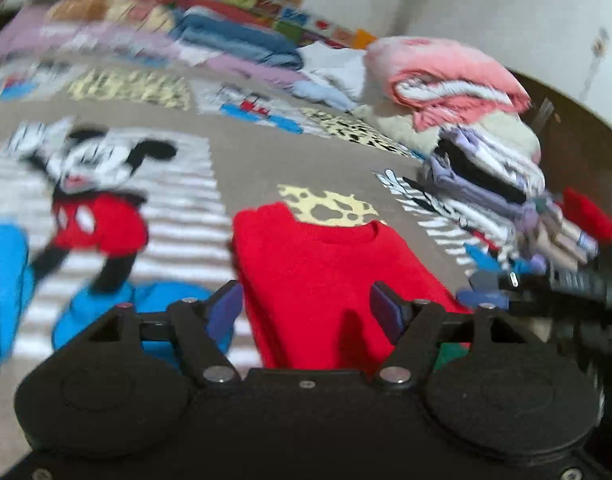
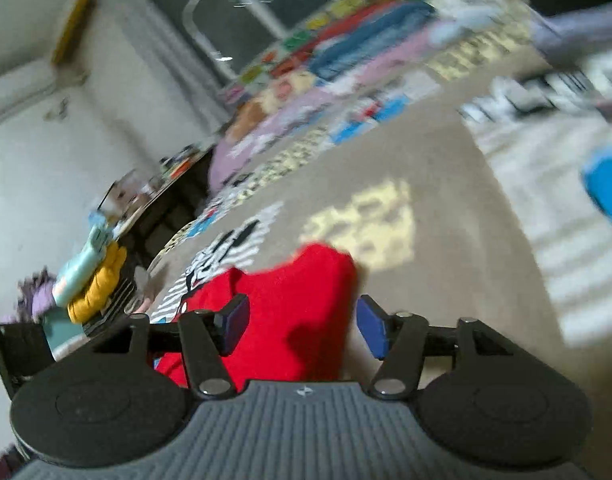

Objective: Fold clothes
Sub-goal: 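Grasp the folded red sweater bundle with both tools, then lift the folded sweater with both tools and carry it to the clothes stack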

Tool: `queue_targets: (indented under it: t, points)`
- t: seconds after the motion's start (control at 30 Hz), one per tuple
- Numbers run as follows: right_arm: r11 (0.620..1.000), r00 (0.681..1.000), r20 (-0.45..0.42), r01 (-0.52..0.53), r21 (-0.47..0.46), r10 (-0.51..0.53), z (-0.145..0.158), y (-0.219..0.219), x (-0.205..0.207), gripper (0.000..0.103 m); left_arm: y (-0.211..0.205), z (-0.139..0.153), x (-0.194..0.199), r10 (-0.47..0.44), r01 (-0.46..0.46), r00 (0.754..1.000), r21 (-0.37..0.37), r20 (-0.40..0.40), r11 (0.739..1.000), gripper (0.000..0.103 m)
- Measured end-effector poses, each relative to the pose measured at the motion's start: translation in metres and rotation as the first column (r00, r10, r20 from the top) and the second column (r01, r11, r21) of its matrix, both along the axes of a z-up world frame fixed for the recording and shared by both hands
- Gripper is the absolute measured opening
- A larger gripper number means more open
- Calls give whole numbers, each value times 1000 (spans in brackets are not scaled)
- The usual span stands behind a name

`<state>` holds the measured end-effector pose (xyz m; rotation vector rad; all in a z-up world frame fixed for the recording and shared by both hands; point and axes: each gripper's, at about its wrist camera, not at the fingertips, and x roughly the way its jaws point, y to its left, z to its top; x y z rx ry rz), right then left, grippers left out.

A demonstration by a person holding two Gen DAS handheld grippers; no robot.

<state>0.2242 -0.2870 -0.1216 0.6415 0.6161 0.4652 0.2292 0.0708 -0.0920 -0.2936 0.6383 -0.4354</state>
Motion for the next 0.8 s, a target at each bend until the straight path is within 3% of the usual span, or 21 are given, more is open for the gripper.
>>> queue_targets:
  t: [0.2,0.37,0.47,0.67,0.8]
  points:
    - [996,996,-92,1,94,7,-11,2,-42,67,11,-9,-23,6,-20,988,-93,-156,995,77]
    - [989,991,-134,3,145,17,-19,4,-50,67,10,-16,-23,-3,-31,974,-146,-226,989,77]
    - [986,989,-145,2,166,22,-25,7,-42,67,10,-25,-14,5,-51,970,-184,-242,982,75]
    - [992,991,-116,-48,120,62,-28,27,-2,66,0,-34,19,-18,-46,971,-259,-239,965,75]
    - [989,991,-105,-70,127,84,-33,33,20,58,-3,-39,37,-33,-41,971,-299,-237,953,72]
